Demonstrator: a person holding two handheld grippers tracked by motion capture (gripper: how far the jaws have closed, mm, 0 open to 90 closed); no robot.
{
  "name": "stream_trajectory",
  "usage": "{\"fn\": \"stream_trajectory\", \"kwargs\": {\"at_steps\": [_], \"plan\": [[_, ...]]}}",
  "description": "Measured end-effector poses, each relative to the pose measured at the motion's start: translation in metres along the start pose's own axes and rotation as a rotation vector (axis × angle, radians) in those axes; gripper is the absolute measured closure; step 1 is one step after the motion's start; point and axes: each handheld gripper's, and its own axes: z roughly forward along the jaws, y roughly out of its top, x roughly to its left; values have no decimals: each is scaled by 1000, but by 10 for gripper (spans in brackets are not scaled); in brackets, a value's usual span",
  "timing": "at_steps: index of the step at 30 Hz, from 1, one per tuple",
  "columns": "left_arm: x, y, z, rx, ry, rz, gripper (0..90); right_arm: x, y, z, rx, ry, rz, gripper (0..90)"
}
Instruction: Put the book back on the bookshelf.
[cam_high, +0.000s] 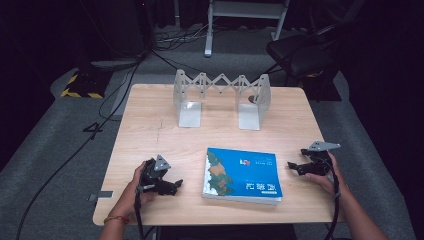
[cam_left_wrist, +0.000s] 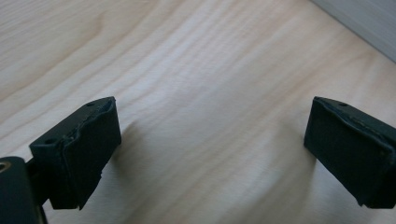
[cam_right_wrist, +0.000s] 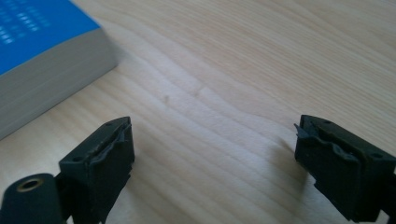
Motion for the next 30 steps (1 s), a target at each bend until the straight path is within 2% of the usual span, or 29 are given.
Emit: {"fn": "stream_trajectory", "kwargs": {"at_steps": [3, 7, 11, 14, 18, 20, 22, 25, 28, 30], "plan": [[-10, 0, 0, 4, -31, 42, 40, 6, -1, -2, 6, 40, -36, 122], [-22, 1, 1, 3, -63, 64, 28, 18, -2, -7, 28, 99, -104, 156], [-30, 3, 3, 8, -124, 133, 27, 30, 0, -6, 28, 151, -151, 156], [-33, 6, 7, 14, -117, 124, 3, 42, 3, -3, 33, 179, -174, 163], [-34, 9, 9, 17, -112, 120, 3, 51, 6, 1, 25, 190, -186, 159], [-35, 10, 10, 14, -111, 116, 3, 49, 6, 2, 25, 189, -175, 157], [-35, 12, 12, 13, -109, 116, 3, 49, 7, 3, 21, 181, -164, 158], [-36, 12, 12, 13, -105, 115, 6, 49, 9, 4, 25, 162, -177, 152], [-37, 12, 12, 13, -104, 111, 7, 50, 15, 11, 19, 148, -139, 163], [-37, 12, 12, 14, -104, 113, 6, 53, 21, 16, 19, 127, -157, 164]]}}
